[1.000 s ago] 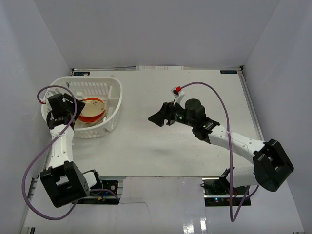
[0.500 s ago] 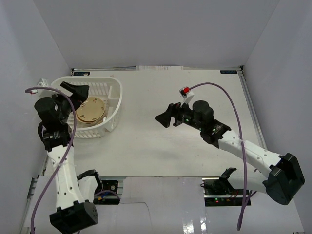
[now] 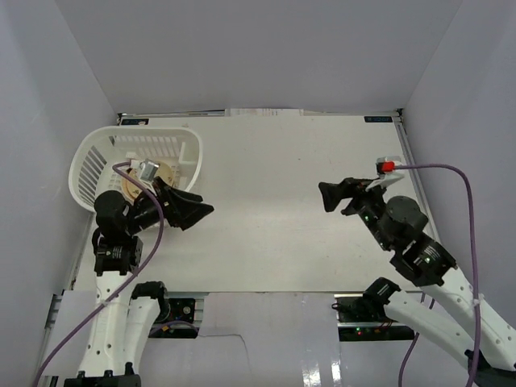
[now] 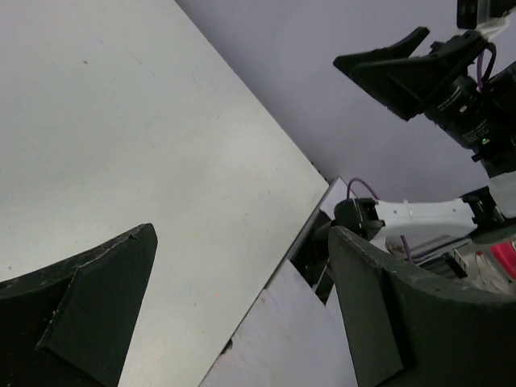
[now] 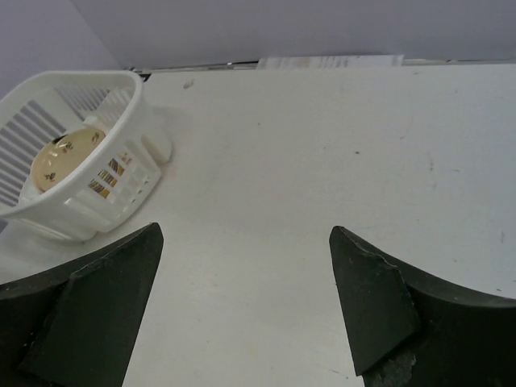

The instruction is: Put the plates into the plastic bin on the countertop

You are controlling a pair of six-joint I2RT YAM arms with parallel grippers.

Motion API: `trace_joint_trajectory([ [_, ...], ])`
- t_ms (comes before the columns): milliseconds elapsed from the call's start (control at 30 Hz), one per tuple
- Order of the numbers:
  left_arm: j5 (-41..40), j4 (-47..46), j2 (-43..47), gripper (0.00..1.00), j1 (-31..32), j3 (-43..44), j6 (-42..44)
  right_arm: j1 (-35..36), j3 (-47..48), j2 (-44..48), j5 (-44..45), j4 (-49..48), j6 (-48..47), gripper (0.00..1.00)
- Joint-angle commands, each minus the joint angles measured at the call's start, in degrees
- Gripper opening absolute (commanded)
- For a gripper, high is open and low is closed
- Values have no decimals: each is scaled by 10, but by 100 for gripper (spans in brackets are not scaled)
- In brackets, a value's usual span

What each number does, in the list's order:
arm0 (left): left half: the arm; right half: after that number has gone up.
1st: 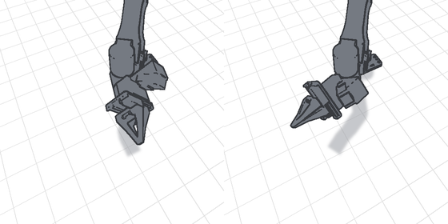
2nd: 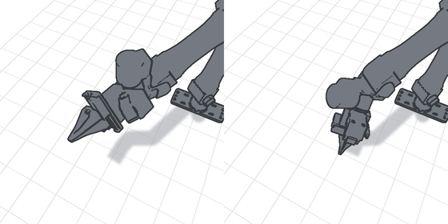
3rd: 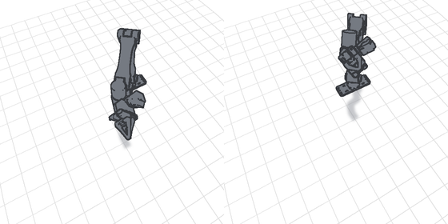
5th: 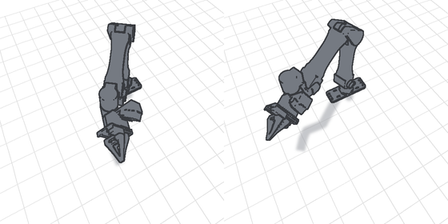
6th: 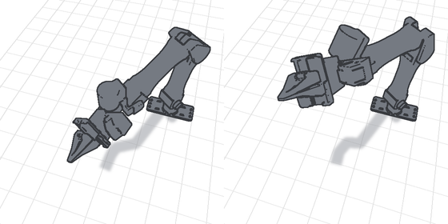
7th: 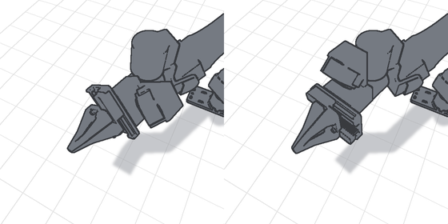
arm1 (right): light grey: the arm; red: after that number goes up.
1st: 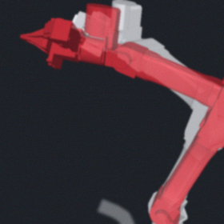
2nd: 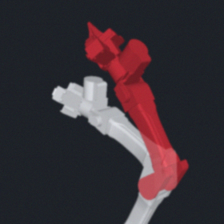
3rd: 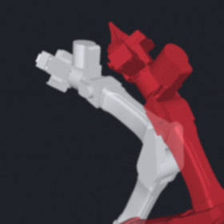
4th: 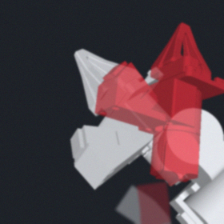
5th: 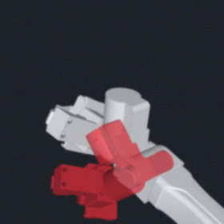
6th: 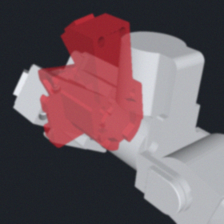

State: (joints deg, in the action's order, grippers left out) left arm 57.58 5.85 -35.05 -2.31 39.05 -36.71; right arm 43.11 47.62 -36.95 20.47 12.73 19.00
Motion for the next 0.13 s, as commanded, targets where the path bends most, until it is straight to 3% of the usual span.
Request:
trace_joint_trajectory([
  [0,42,48,24,98,14,-6,61,-1,-33,56,82,34,-18,90],
  [100,17,58,28,98,33,16,67,-1,-44,82,99,24,-13,90],
])
